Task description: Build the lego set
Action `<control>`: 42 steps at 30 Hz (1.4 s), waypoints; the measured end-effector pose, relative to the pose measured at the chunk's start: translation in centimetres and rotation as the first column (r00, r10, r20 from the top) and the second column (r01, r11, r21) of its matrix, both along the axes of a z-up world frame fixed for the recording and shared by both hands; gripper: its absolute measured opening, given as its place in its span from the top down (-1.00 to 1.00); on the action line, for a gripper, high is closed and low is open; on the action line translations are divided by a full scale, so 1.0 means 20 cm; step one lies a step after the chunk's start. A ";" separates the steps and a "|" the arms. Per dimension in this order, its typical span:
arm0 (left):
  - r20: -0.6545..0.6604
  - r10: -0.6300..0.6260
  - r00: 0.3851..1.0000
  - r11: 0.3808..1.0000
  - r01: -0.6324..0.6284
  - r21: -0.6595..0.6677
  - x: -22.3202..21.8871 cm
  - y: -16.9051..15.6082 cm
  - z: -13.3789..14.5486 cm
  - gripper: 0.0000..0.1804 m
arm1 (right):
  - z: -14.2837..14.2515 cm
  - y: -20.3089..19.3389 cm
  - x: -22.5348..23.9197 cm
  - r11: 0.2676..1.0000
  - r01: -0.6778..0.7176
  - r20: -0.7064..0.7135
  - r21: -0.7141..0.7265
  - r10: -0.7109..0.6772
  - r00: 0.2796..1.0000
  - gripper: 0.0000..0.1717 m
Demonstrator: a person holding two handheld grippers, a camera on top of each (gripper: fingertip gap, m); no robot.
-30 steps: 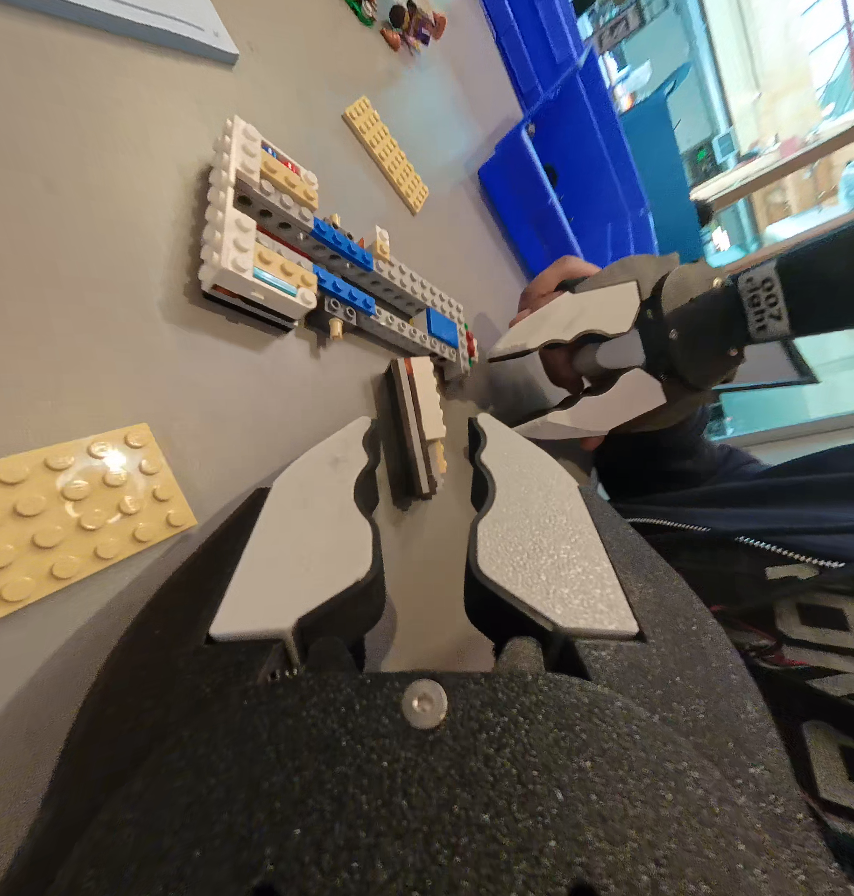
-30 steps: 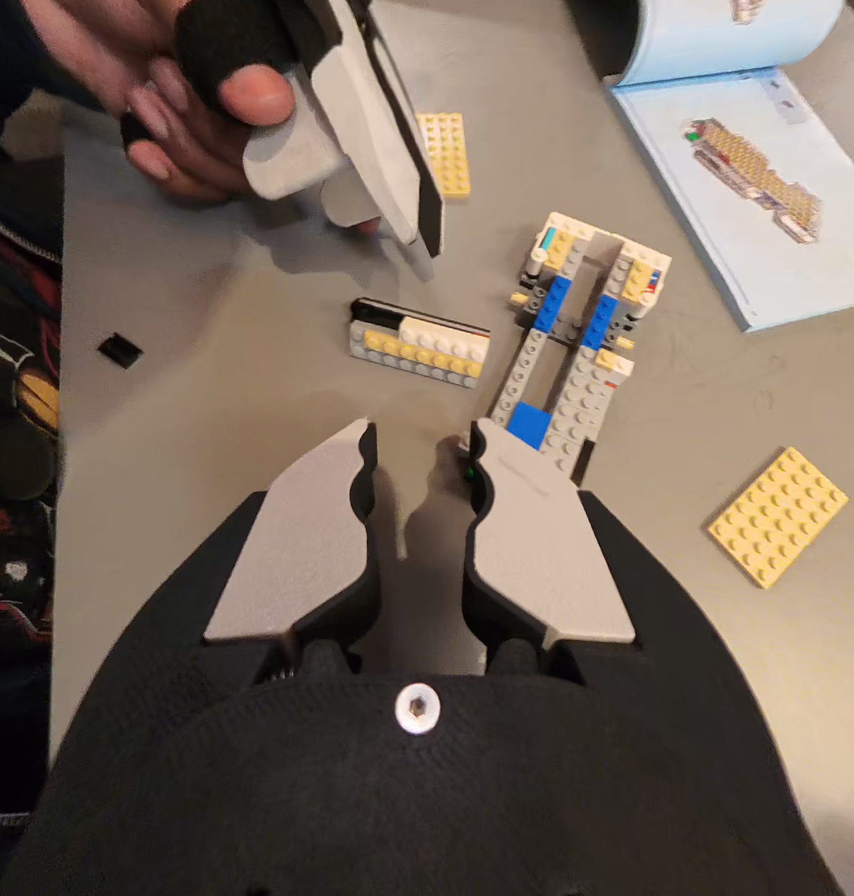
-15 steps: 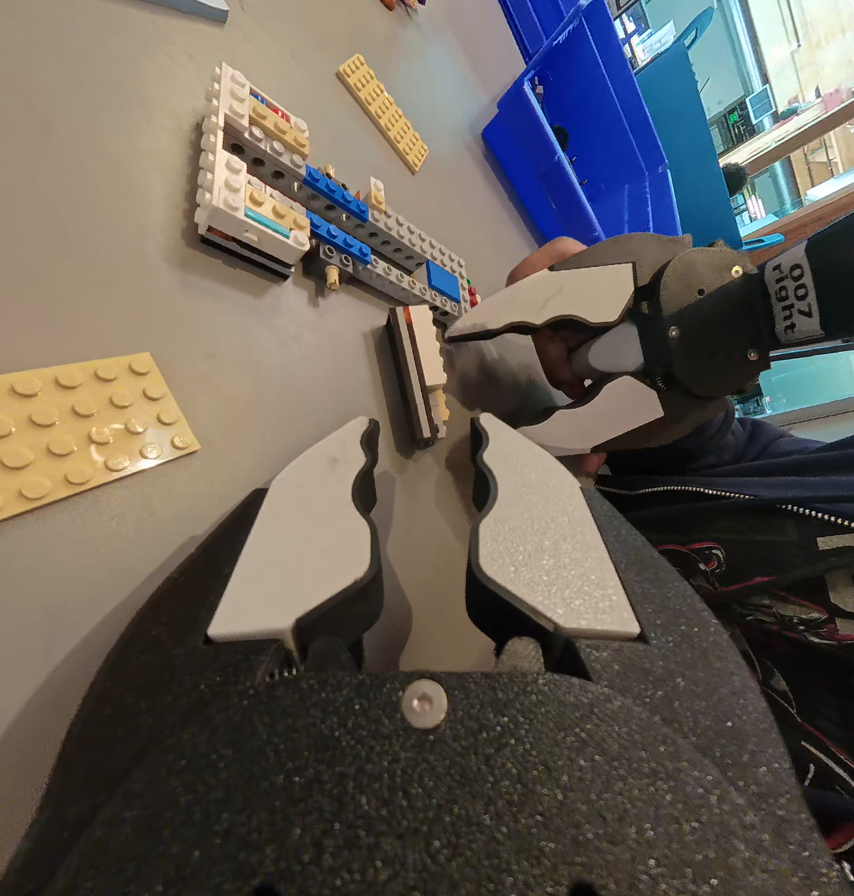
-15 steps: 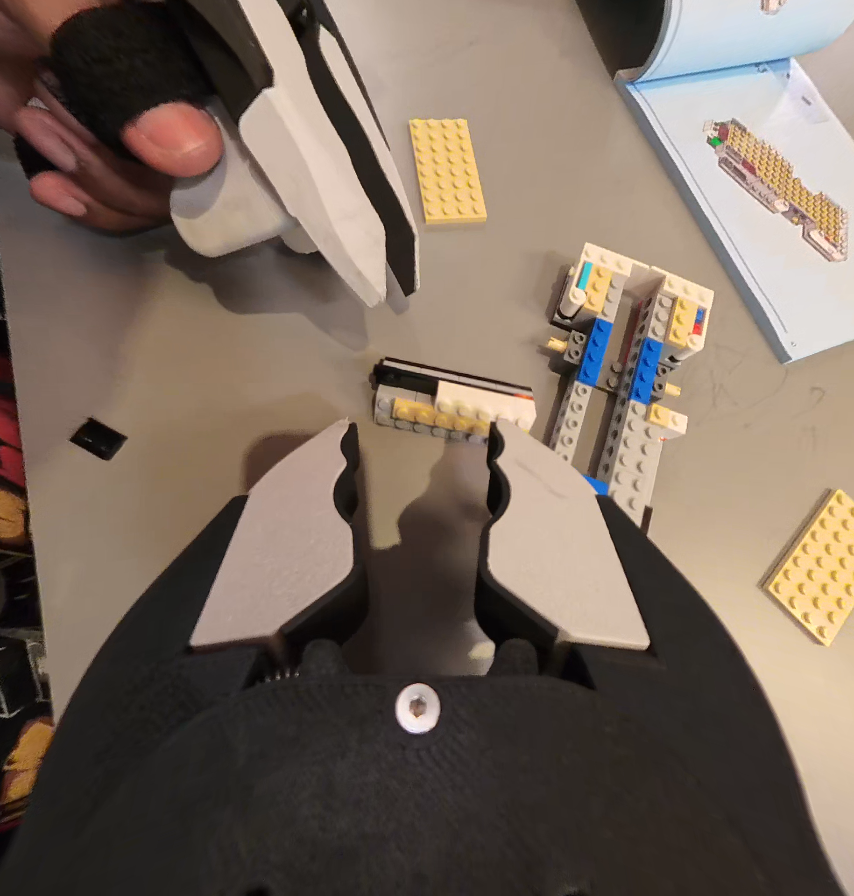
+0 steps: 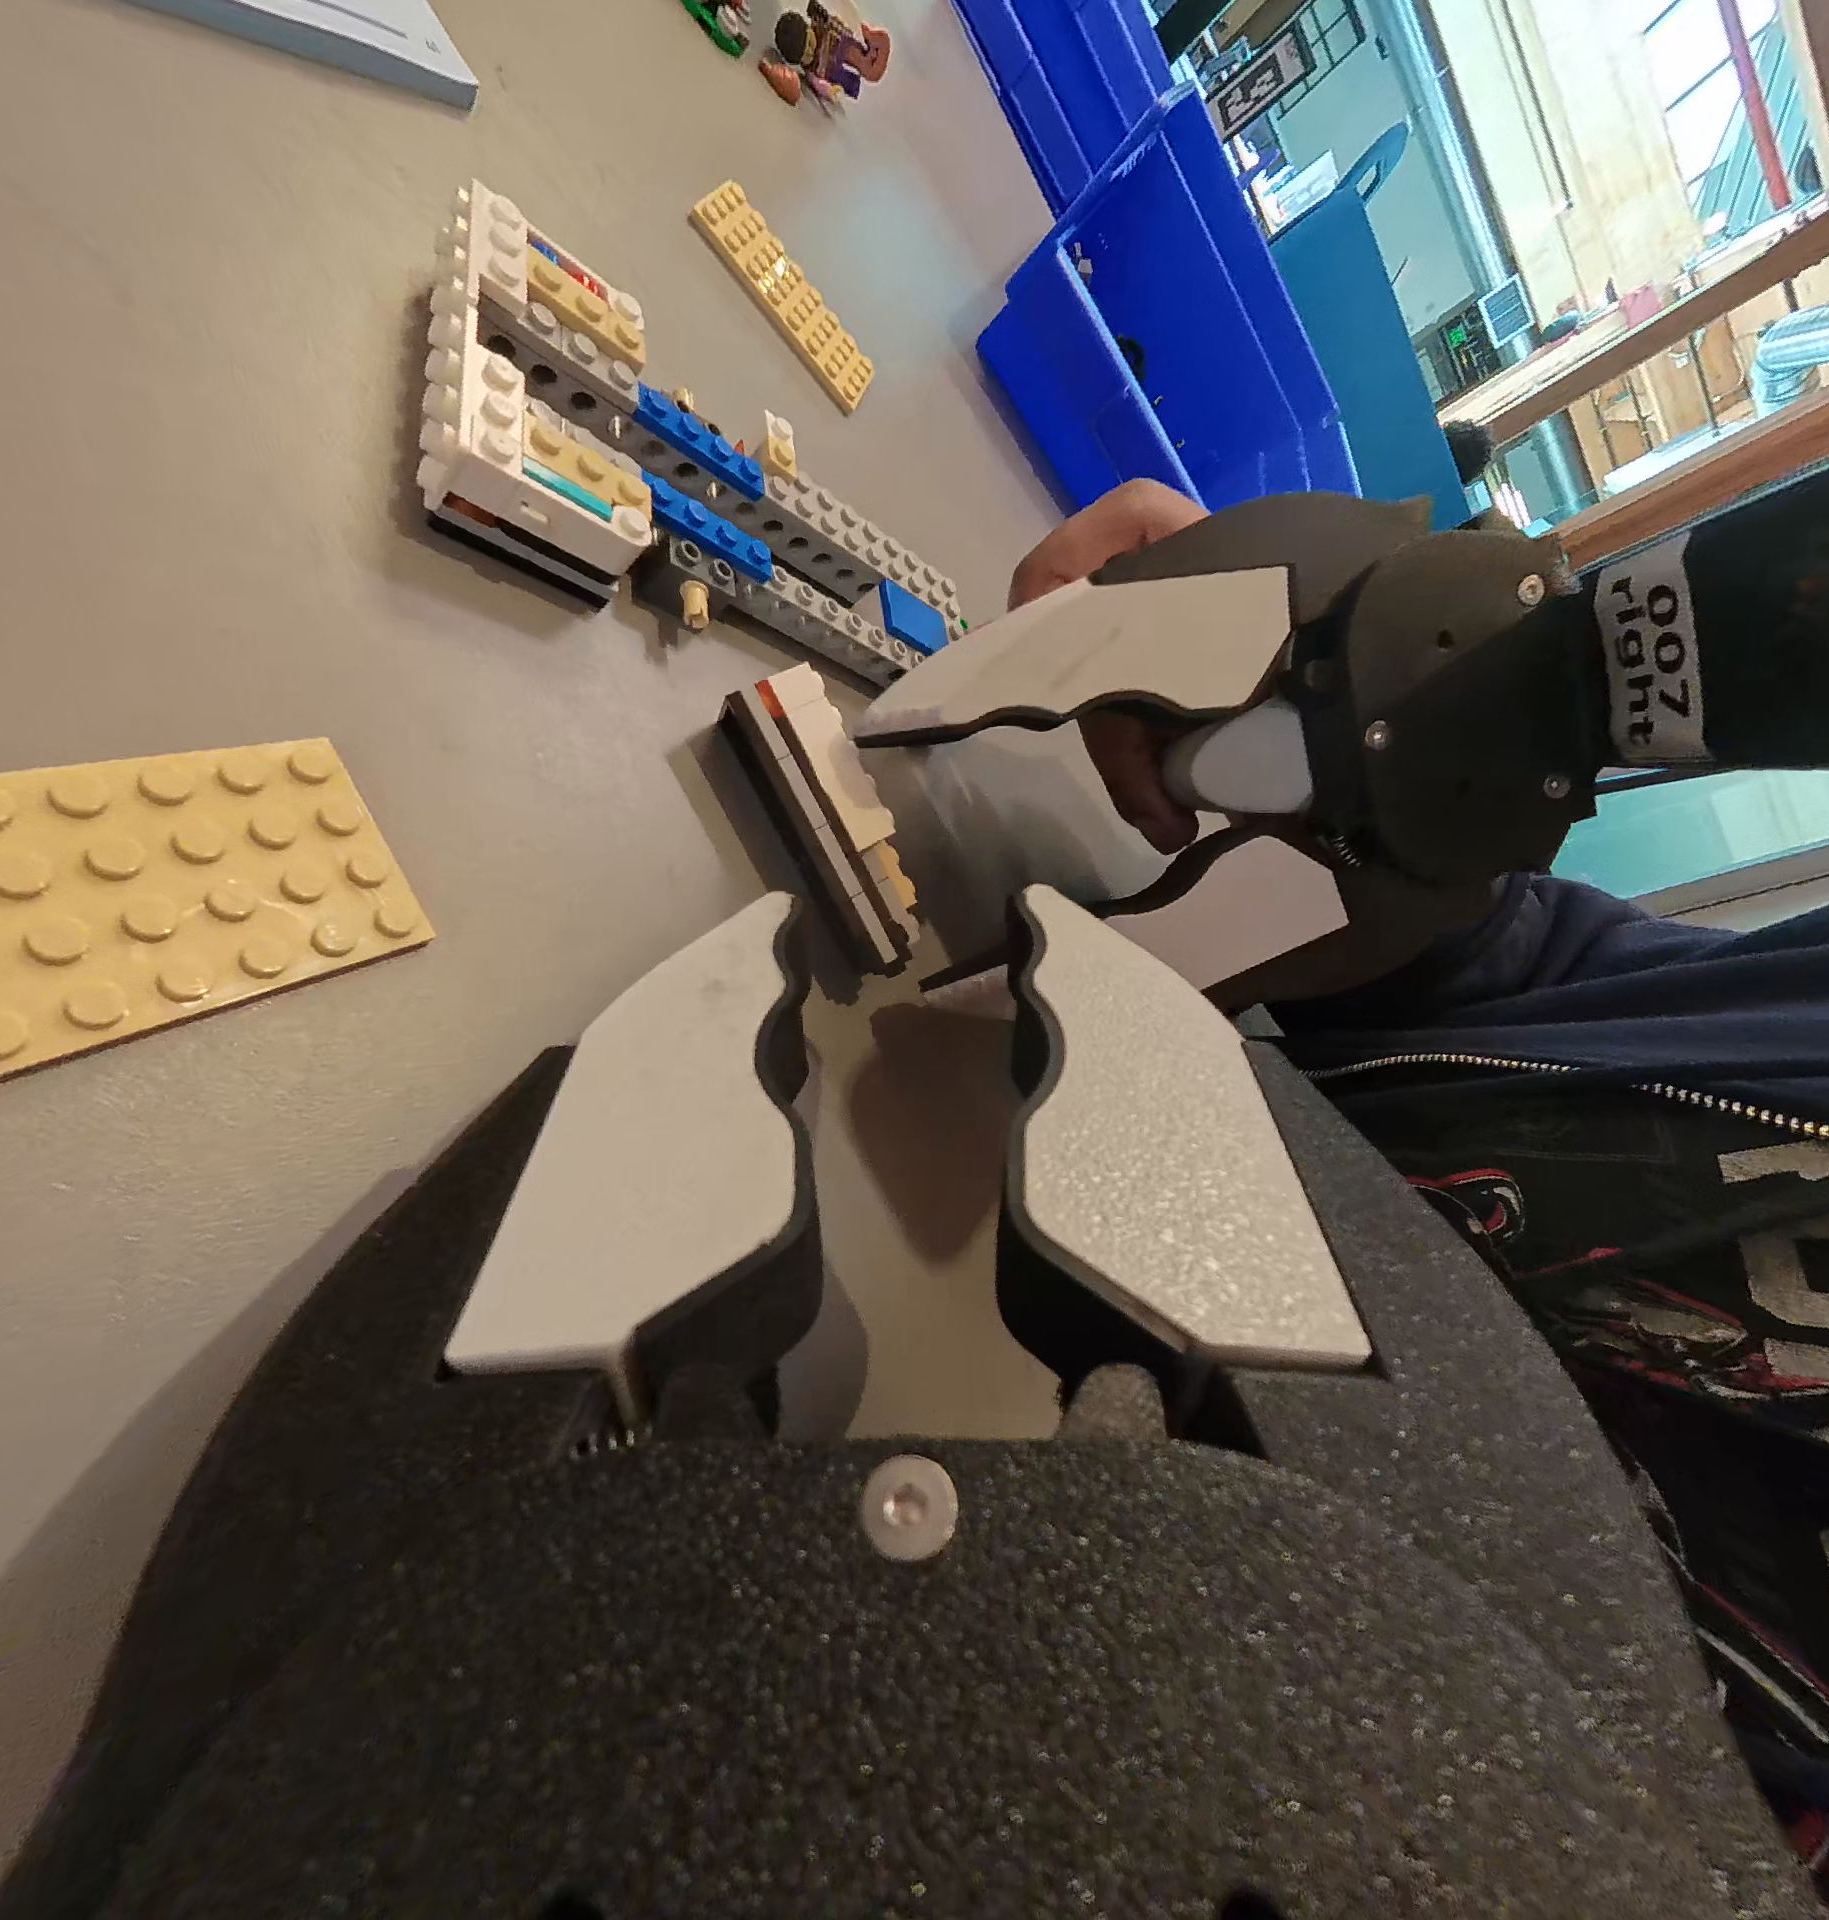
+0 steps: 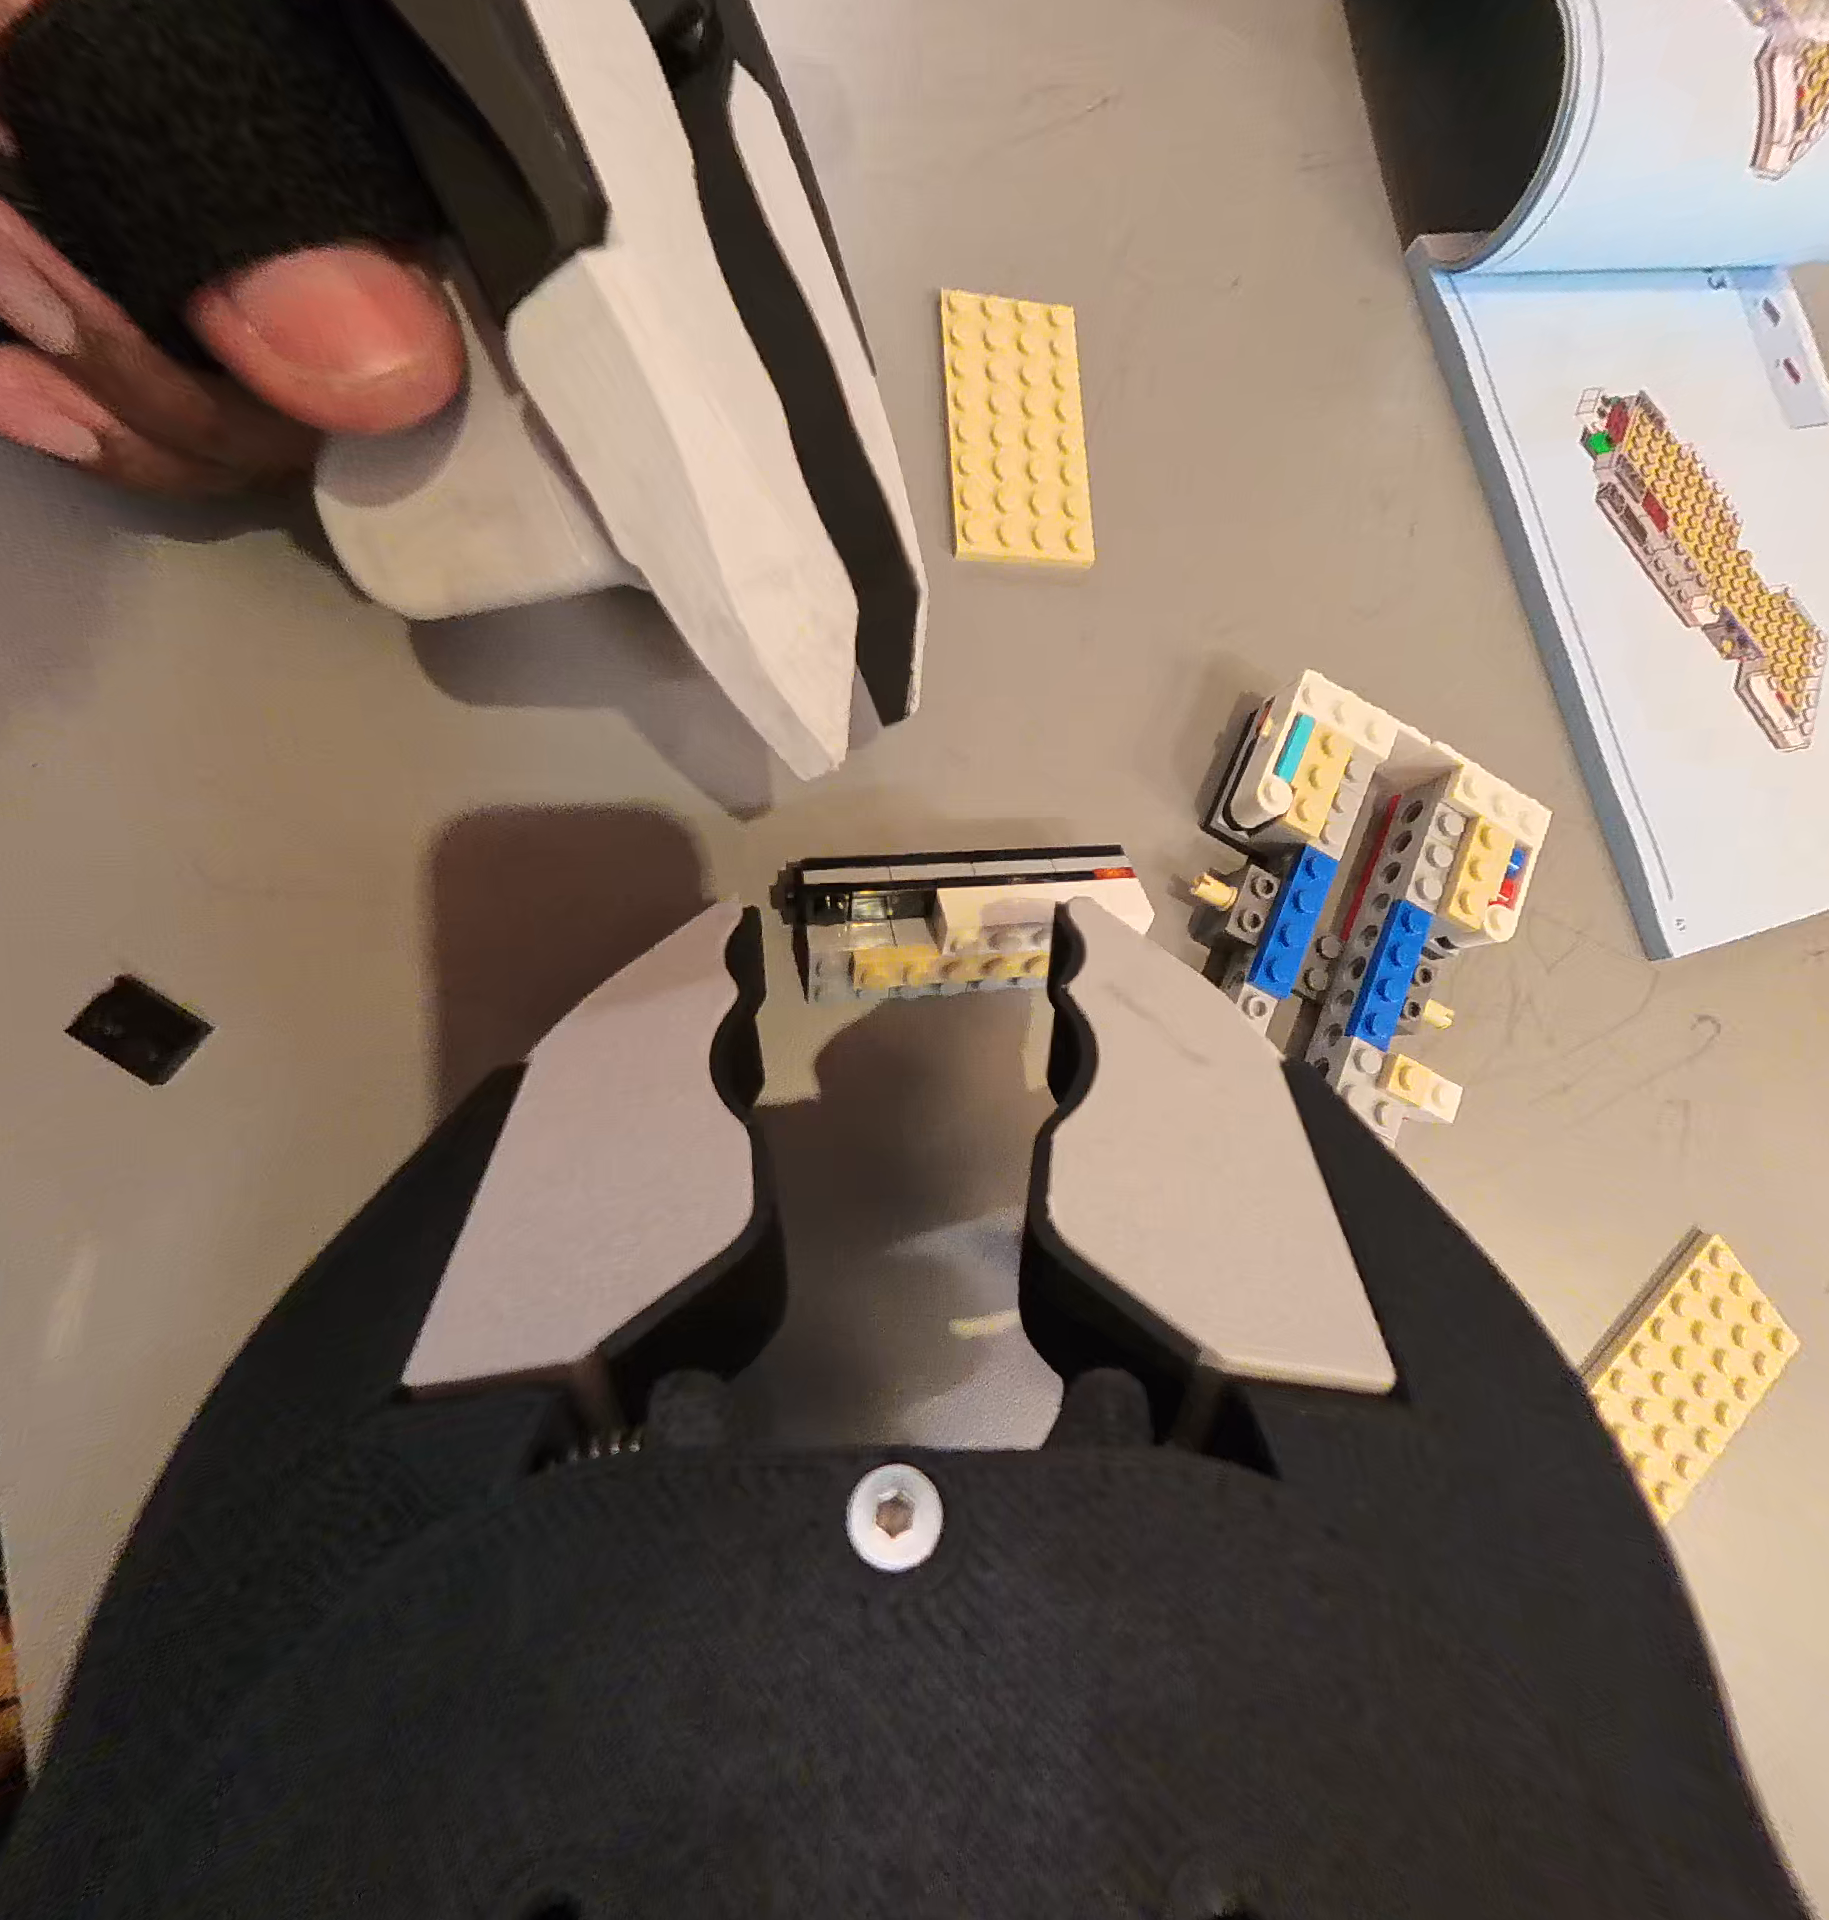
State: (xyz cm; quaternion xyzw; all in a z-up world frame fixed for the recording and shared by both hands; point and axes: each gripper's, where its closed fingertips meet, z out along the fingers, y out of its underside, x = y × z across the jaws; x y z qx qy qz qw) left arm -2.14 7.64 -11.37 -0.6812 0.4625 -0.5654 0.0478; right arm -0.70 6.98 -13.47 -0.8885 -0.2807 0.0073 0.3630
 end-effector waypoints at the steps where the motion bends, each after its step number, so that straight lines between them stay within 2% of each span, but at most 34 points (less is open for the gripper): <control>1: 0.005 0.002 1.000 1.000 -0.002 -0.002 0.00 0.00 0.00 0.60 | 0.00 0.00 0.01 1.000 0.009 -0.003 0.005 -0.009 1.000 0.38; 7: 0.006 0.001 1.000 1.000 -0.001 -0.028 0.00 0.01 0.00 0.60 | -0.03 0.00 0.01 0.999 0.050 0.002 0.015 -0.050 0.999 0.32; 10: -0.007 0.002 1.000 1.000 -0.002 -0.031 0.01 0.01 -0.01 0.61 | -0.05 0.01 0.02 0.999 0.043 0.073 0.027 -0.044 0.996 0.52; 13: -0.012 -0.002 1.000 1.000 0.002 -0.019 0.02 0.01 -0.01 0.61 | -0.03 0.01 0.01 0.999 0.004 0.093 0.054 -0.009 0.996 0.62; 16: 0.003 -0.027 1.000 1.000 0.027 -0.006 0.02 -0.01 0.00 0.60 | -0.01 -0.02 0.02 0.998 -0.019 0.095 0.063 0.013 0.995 0.59; 20: 0.053 -0.057 0.997 0.991 0.050 0.125 0.05 0.04 0.03 0.51 | 0.02 -0.08 0.09 0.997 -0.022 0.076 0.069 0.017 0.997 0.53; 23: 0.060 -0.142 0.988 0.931 0.113 0.346 0.08 0.07 0.02 0.30 | 0.04 -0.13 0.20 0.997 0.005 0.076 0.072 -0.010 0.997 0.50; 25: 0.032 -0.218 0.975 0.845 0.172 0.507 0.10 0.07 0.00 0.15 | 0.05 -0.16 0.29 0.997 0.037 0.086 0.070 -0.043 0.995 0.47; 27: -0.023 -0.279 0.960 0.761 0.236 0.604 0.11 0.07 -0.03 0.06 | 0.05 -0.19 0.38 0.995 0.085 0.069 0.045 -0.088 0.994 0.45; 31: -0.112 -0.369 0.923 0.701 0.355 0.619 0.13 0.00 -0.11 0.01 | 0.06 -0.20 0.47 0.987 0.161 -0.029 -0.009 -0.161 0.987 0.42; 36: -0.173 -0.370 0.913 0.662 0.390 0.640 0.14 0.00 -0.17 0.13 | 0.07 -0.15 0.47 0.980 0.179 -0.138 -0.088 -0.190 0.972 0.39; 38: -0.176 -0.369 0.913 0.659 0.390 0.643 0.15 0.00 -0.17 0.24 | 0.05 -0.11 0.44 0.976 0.169 -0.145 -0.134 -0.188 0.971 0.34; 42: -0.169 -0.344 0.924 0.663 0.367 0.653 0.17 0.00 -0.17 0.26 | -0.02 -0.04 0.42 0.963 0.176 -0.082 -0.202 -0.196 0.977 0.27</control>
